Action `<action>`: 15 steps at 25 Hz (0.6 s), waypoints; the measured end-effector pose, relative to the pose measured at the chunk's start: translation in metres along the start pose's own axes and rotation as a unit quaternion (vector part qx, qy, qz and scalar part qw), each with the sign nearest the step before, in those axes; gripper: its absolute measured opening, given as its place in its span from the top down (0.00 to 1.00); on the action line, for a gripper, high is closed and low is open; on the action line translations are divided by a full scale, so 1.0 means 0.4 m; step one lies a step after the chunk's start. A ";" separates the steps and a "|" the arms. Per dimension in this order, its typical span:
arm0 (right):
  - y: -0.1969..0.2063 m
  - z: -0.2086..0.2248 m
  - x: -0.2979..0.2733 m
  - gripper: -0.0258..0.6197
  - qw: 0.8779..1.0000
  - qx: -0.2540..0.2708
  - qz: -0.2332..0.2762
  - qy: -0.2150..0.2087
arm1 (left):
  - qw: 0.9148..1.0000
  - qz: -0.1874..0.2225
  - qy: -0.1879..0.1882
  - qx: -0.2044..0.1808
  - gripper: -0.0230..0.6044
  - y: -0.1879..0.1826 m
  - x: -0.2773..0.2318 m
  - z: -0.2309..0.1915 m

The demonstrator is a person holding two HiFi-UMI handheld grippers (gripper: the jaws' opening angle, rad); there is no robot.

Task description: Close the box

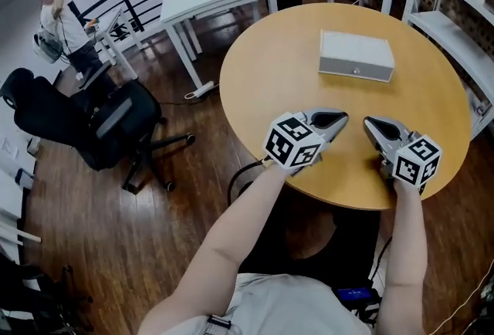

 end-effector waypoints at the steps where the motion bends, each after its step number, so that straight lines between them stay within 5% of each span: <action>1: 0.003 0.007 -0.007 0.96 1.000 0.002 0.001 -0.001 | 1.000 0.002 0.000 0.000 0.96 0.001 0.000 -0.007; 15: -0.005 0.006 -0.017 0.96 1.000 -0.008 -0.010 0.003 | 1.000 0.007 0.009 0.011 0.96 -0.031 0.006 -0.012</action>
Point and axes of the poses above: the fingertips, and each gripper's own axes: x backward along the fingers, z to its right, y out of its underside, the point moved 2 cm from there along x, backward along the fingers, and after that the axes turned 5 degrees about -y, right-handed, at the moved point
